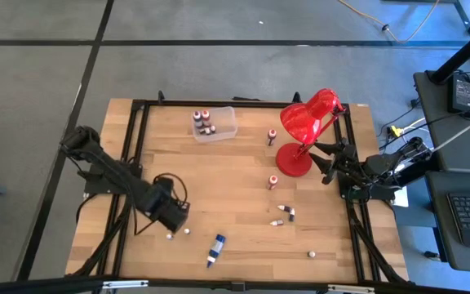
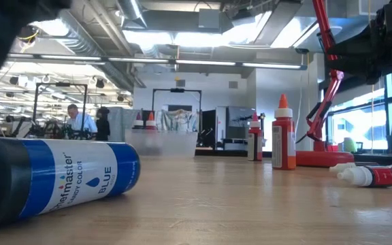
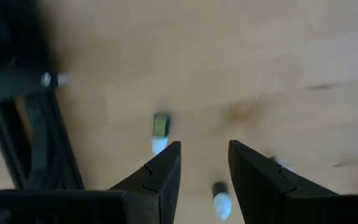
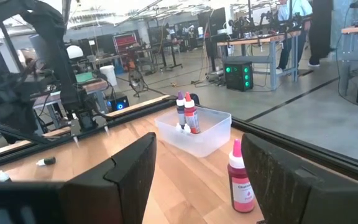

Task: Pick & Place food coloring
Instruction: Put the small green food coloring bottle into the transparent bin

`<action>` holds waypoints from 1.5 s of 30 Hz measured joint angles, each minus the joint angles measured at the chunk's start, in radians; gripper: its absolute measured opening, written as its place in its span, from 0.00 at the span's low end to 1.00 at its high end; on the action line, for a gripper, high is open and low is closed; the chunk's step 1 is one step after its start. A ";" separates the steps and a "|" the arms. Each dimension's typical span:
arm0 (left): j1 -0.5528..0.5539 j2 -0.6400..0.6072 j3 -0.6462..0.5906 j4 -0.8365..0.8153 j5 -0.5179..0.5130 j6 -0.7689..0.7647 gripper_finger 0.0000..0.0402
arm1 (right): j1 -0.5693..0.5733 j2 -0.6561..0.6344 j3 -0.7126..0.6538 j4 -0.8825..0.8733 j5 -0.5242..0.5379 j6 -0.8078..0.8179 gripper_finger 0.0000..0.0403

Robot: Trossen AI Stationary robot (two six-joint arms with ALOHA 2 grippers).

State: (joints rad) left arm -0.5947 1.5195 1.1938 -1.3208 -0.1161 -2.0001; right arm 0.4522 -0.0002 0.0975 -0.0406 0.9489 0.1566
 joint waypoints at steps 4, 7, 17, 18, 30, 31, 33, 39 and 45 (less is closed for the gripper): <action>-0.042 0.054 0.000 -0.001 0.039 -0.055 0.32 | 0.000 0.000 0.000 0.000 0.000 0.011 0.59; -0.063 0.089 0.000 -0.002 0.041 -0.064 0.32 | 0.000 0.000 0.000 -0.003 0.000 0.031 0.59; -0.098 0.084 -0.124 0.072 0.086 -0.105 0.32 | 0.000 0.000 0.000 -0.007 0.000 0.049 0.59; -0.101 0.073 -0.150 0.108 0.086 -0.115 0.32 | 0.000 0.000 0.000 -0.007 0.000 0.051 0.59; -0.112 0.054 -0.346 0.341 0.084 -0.179 0.32 | 0.000 0.000 0.000 -0.006 0.000 0.052 0.59; -0.112 0.054 -0.358 0.351 0.086 -0.179 0.32 | 0.000 0.000 0.000 -0.006 0.000 0.053 0.59; -0.112 0.054 -0.376 0.360 0.085 -0.179 0.32 | 0.000 0.000 0.000 -0.006 0.000 0.073 0.59; -0.112 0.054 -0.386 0.376 0.085 -0.178 0.32 | 0.000 0.000 0.000 -0.005 0.000 0.103 0.59; -0.112 0.054 -0.385 0.384 0.084 -0.178 0.32 | 0.000 0.000 0.000 -0.004 -0.006 0.100 0.59</action>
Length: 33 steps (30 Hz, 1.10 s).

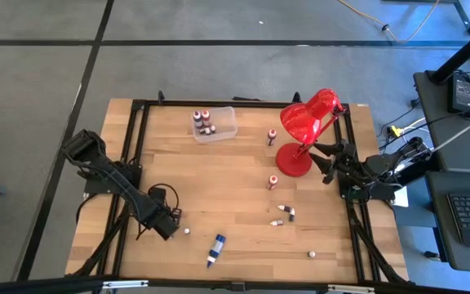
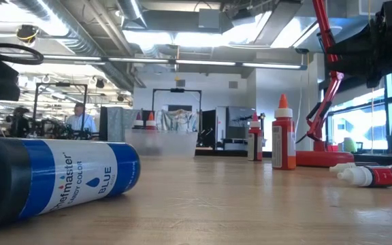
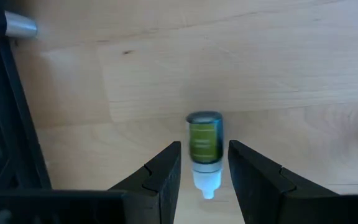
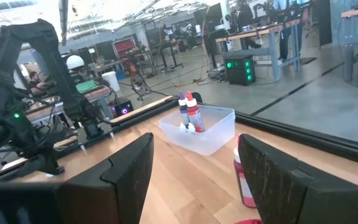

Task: Pick & Place food coloring
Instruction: Put the small green food coloring bottle into the transparent bin

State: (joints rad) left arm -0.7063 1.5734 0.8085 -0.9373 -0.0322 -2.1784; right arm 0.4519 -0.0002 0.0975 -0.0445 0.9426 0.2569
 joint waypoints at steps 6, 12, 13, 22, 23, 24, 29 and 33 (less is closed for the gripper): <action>0.000 0.000 0.000 -0.001 -0.001 0.000 0.32 | 0.000 0.000 0.000 0.002 -0.064 0.000 0.59; 0.000 0.000 0.000 -0.003 -0.001 0.000 0.31 | 0.000 0.000 0.000 0.001 -0.099 -0.028 0.59; 0.000 0.000 0.000 -0.004 -0.001 0.000 0.30 | 0.000 0.000 0.000 0.001 -0.099 -0.026 0.59; 0.000 -0.002 0.002 -0.005 -0.010 0.000 0.13 | 0.000 0.000 0.000 0.000 -0.041 -0.026 0.59; 0.000 -0.002 0.003 -0.005 -0.019 0.000 0.12 | 0.000 0.000 0.000 0.000 -0.036 -0.027 0.59; 0.000 -0.002 0.003 -0.007 -0.026 0.001 0.11 | 0.000 0.000 0.000 0.000 -0.035 -0.027 0.59; 0.000 -0.002 0.003 -0.009 -0.065 0.057 0.15 | 0.000 0.000 0.000 0.000 -0.034 -0.027 0.59; 0.000 -0.002 0.002 -0.007 -0.071 0.074 0.19 | 0.000 0.000 0.000 0.000 -0.034 -0.028 0.59</action>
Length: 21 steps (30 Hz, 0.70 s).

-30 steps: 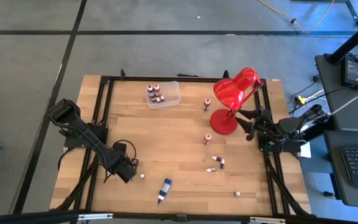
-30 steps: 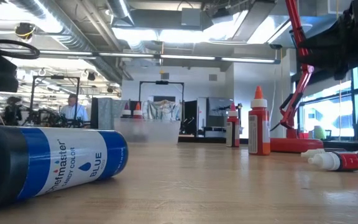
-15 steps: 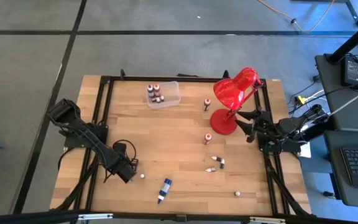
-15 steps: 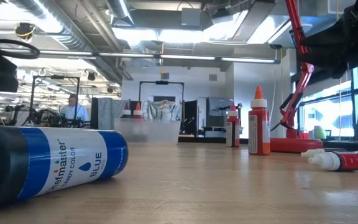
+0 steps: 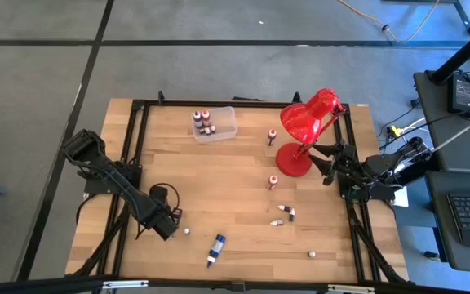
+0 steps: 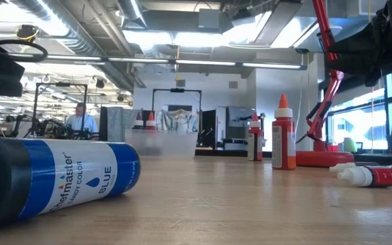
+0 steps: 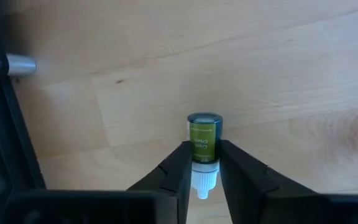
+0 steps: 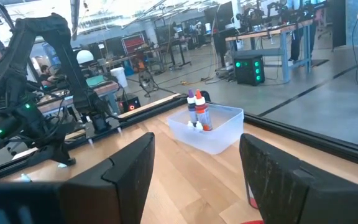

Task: Pick & Place food coloring
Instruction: Put the small green food coloring bottle into the transparent bin

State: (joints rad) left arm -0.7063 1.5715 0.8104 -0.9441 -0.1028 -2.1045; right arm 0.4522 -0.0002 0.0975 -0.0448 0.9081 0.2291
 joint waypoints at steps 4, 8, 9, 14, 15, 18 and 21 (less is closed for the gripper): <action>0.000 0.001 -0.001 0.006 0.012 -0.002 0.22 | 0.000 0.000 0.000 0.000 0.000 0.001 0.59; 0.000 0.002 -0.002 0.022 0.020 -0.002 0.23 | 0.000 0.000 0.000 0.000 0.000 0.001 0.59; 0.000 0.002 -0.002 0.031 0.021 -0.002 0.24 | 0.000 0.000 0.000 0.000 0.000 0.002 0.59; 0.002 0.008 -0.002 0.048 0.022 -0.006 0.24 | 0.000 0.000 0.000 0.000 0.000 0.023 0.59; 0.002 0.012 -0.002 0.048 0.023 -0.006 0.24 | 0.000 0.000 0.000 -0.001 0.000 0.029 0.59; 0.002 0.026 -0.002 0.053 0.034 -0.006 0.24 | 0.000 0.000 0.000 -0.001 -0.001 0.031 0.59; 0.004 0.037 -0.002 0.057 0.053 -0.006 0.24 | 0.000 0.000 0.000 -0.001 -0.001 0.031 0.59</action>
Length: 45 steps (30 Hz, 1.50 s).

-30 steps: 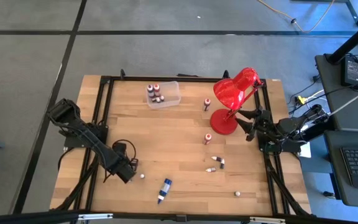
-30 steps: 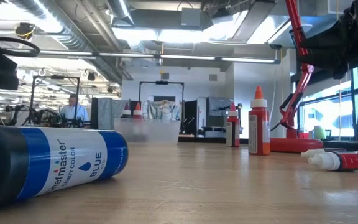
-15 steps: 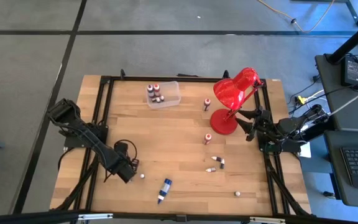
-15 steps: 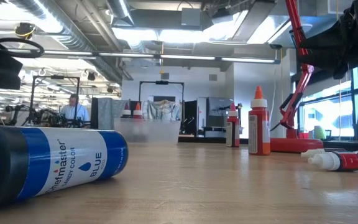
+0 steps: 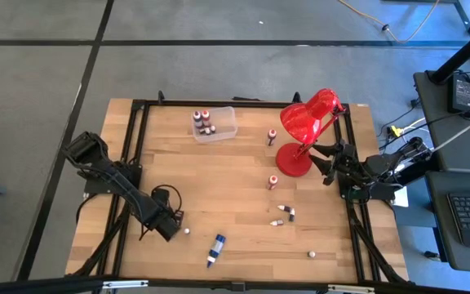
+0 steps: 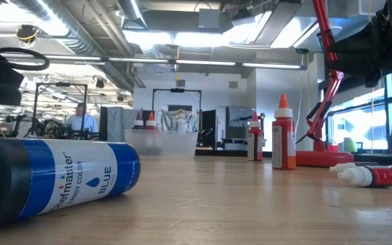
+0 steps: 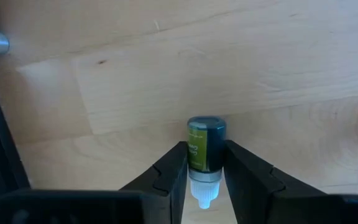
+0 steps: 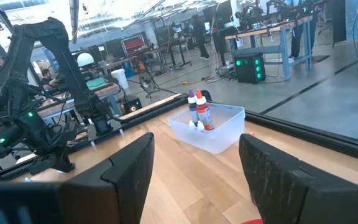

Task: Pick & Place food coloring
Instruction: Put the small green food coloring bottle into the transparent bin

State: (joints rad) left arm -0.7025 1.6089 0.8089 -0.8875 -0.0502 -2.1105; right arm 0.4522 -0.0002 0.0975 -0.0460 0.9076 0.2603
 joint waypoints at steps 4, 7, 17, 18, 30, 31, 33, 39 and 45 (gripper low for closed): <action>0.000 0.006 0.002 0.000 -0.008 0.009 0.25 | 0.000 0.000 0.000 0.000 0.000 0.000 0.59; 0.000 0.006 0.002 0.001 -0.018 0.011 0.22 | 0.000 0.000 0.000 0.000 0.000 0.000 0.59; 0.005 -0.040 0.000 0.003 -0.076 0.003 0.19 | 0.000 0.000 0.000 0.000 0.029 -0.001 0.59; 0.007 -0.048 0.003 0.001 -0.093 0.003 0.19 | 0.000 0.000 0.000 0.000 0.037 -0.001 0.59; 0.218 -0.288 0.014 0.008 -0.540 0.296 0.19 | 0.000 0.000 0.000 0.001 0.042 0.001 0.59; 0.256 -0.312 0.014 0.016 -0.554 0.363 0.19 | 0.000 0.000 0.000 0.001 0.042 0.002 0.59; 0.344 -0.356 0.014 0.053 -0.560 0.513 0.19 | 0.000 0.000 0.000 0.001 0.042 0.025 0.59; 0.647 -0.421 0.015 0.272 -0.441 1.055 0.18 | 0.000 0.000 0.000 0.001 0.087 0.053 0.59; 0.932 -0.390 0.015 0.544 -0.237 1.459 0.18 | 0.000 0.000 0.000 0.002 0.139 0.055 0.59</action>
State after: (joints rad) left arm 0.2294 1.2192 0.8242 -0.3440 -0.2876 -0.6517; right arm 0.4522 -0.0002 0.0975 -0.0444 1.0462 0.3151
